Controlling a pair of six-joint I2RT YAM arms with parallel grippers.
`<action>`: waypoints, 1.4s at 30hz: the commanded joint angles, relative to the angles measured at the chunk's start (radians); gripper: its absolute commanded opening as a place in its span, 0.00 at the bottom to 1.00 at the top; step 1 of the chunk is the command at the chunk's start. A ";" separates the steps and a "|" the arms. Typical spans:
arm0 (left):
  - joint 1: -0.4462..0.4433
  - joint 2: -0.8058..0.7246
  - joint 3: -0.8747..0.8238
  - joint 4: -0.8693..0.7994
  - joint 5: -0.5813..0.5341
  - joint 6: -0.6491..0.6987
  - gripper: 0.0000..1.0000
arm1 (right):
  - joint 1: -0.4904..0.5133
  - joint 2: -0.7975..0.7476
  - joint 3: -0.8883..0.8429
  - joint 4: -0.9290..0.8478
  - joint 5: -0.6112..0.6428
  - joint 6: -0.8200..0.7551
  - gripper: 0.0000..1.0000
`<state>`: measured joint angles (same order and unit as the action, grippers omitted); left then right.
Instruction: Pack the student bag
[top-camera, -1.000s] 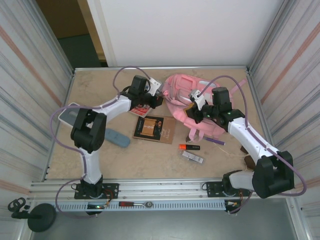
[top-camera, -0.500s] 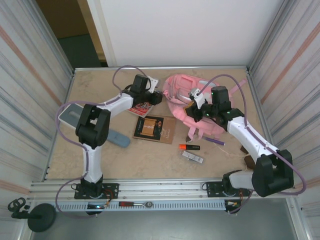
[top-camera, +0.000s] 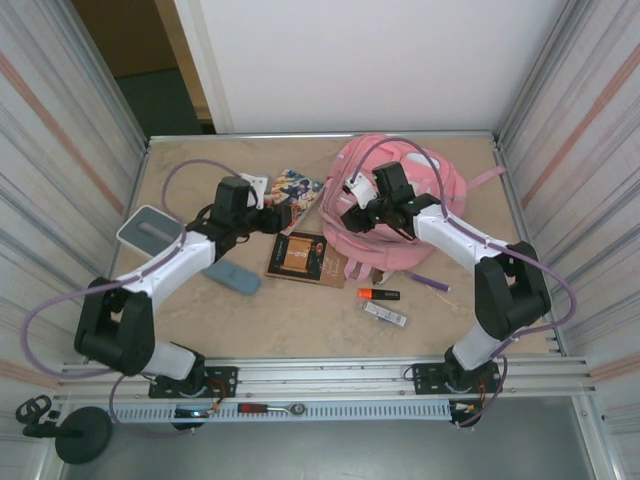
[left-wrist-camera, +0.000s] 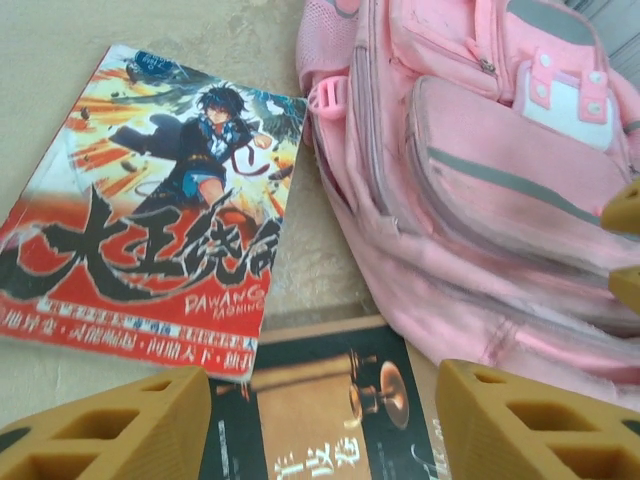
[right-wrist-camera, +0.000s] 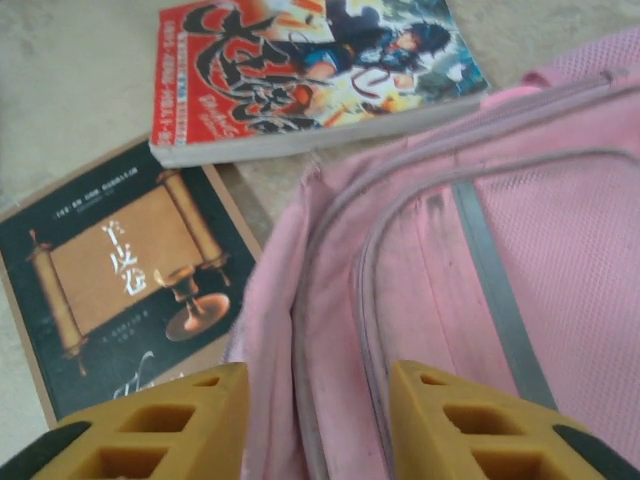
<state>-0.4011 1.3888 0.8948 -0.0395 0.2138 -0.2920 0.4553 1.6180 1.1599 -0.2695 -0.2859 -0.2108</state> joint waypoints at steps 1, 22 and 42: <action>-0.003 -0.091 -0.094 0.045 0.009 -0.068 0.65 | -0.062 -0.068 -0.038 -0.054 -0.073 0.052 0.49; -0.011 -0.143 -0.197 0.045 0.037 -0.060 0.71 | -0.055 0.065 0.027 -0.011 0.040 -0.027 0.56; -0.019 -0.094 -0.195 0.062 0.044 -0.053 0.73 | -0.038 0.181 0.052 -0.045 0.201 -0.191 0.68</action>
<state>-0.4145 1.2972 0.7044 0.0055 0.2428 -0.3485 0.4065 1.7645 1.1709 -0.3000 -0.1669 -0.3557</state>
